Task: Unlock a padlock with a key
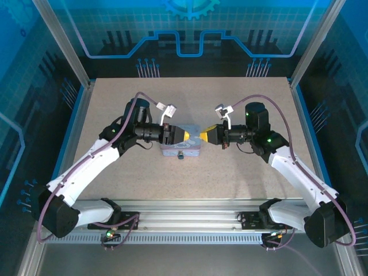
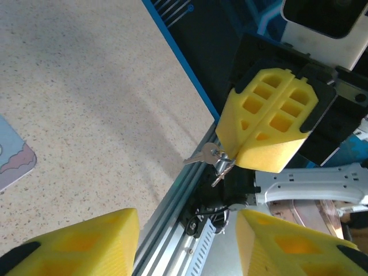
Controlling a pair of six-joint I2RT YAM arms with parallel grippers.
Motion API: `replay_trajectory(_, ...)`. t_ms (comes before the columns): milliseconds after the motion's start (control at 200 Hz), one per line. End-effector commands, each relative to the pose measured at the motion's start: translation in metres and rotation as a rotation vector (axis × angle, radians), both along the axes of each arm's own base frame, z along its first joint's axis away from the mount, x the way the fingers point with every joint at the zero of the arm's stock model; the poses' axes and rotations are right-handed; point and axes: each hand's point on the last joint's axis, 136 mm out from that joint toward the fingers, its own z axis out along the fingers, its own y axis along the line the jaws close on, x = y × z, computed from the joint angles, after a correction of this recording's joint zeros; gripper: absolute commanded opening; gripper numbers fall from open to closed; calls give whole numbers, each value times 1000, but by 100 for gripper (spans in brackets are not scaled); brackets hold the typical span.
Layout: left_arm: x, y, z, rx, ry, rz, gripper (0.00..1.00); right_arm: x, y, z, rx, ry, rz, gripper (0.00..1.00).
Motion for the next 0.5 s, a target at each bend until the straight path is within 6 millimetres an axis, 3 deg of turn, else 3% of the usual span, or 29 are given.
replay_trajectory(0, 12, 6, 11, -71, -29, 105, 55, 10, -5, 8, 25, -7, -77, 0)
replay_trajectory(140, 25, 8, 19, -177, -47, 201, 61, 25, -8, 29, 118, -14, -171, 0)
replay_trajectory(170, 28, 9, 21, -199, -56, 219, 61, 27, -9, 23, 129, 8, -190, 0)
replay_trajectory(295, 35, 8, 33, -289, -97, 265, 64, 33, -9, 34, 212, 8, -254, 0)
replay_trajectory(495, 34, -7, 44, -401, -135, 254, 71, 30, 1, 35, 263, 24, -278, 0)
